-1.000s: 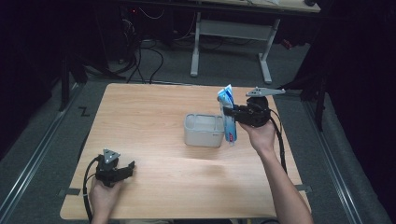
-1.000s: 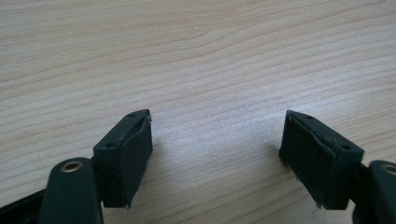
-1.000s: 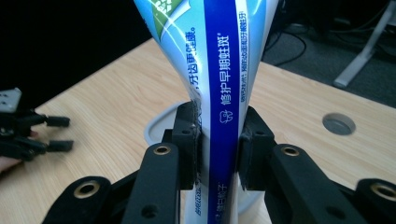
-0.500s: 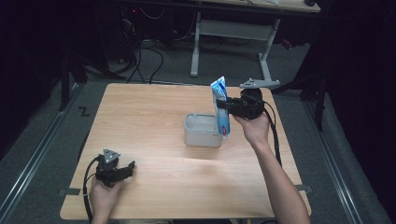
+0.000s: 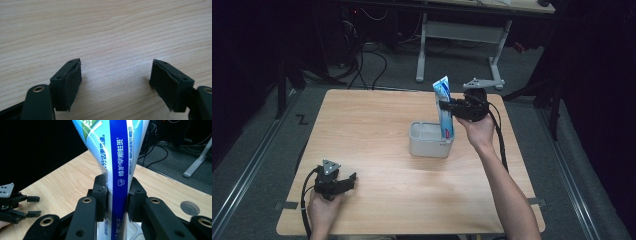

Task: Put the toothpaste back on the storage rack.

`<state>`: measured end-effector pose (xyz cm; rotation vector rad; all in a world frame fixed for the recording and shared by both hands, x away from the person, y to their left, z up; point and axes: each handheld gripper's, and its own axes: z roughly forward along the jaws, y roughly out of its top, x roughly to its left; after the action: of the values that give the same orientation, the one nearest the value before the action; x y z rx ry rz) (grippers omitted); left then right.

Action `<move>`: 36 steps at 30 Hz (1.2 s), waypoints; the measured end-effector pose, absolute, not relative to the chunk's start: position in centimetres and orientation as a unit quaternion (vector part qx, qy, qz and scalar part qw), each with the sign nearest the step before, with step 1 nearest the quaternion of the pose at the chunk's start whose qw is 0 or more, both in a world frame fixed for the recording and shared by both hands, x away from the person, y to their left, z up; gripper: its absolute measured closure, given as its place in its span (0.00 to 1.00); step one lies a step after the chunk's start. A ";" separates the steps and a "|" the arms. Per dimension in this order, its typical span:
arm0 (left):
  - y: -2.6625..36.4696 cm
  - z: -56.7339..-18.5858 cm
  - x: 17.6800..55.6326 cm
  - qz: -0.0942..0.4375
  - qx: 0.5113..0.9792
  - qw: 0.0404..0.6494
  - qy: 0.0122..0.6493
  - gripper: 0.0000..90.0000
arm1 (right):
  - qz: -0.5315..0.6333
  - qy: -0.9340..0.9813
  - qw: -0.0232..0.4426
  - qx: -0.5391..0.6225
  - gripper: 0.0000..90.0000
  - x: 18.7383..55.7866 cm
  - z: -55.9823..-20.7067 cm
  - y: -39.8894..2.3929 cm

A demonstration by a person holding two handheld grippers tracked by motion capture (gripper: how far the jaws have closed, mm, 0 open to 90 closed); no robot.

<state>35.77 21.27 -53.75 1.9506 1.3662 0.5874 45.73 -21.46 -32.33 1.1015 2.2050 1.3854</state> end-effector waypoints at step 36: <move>21.3 -53.7 35.8 0.225 0.750 0.338 0.523 0.28 | 0.467 0.777 0.173 0.385 0.80 48.3 -33.8 -18.5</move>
<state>35.76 21.28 -53.74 1.9539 1.3623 0.5855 48.34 -18.52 -33.81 1.0920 2.2045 1.3238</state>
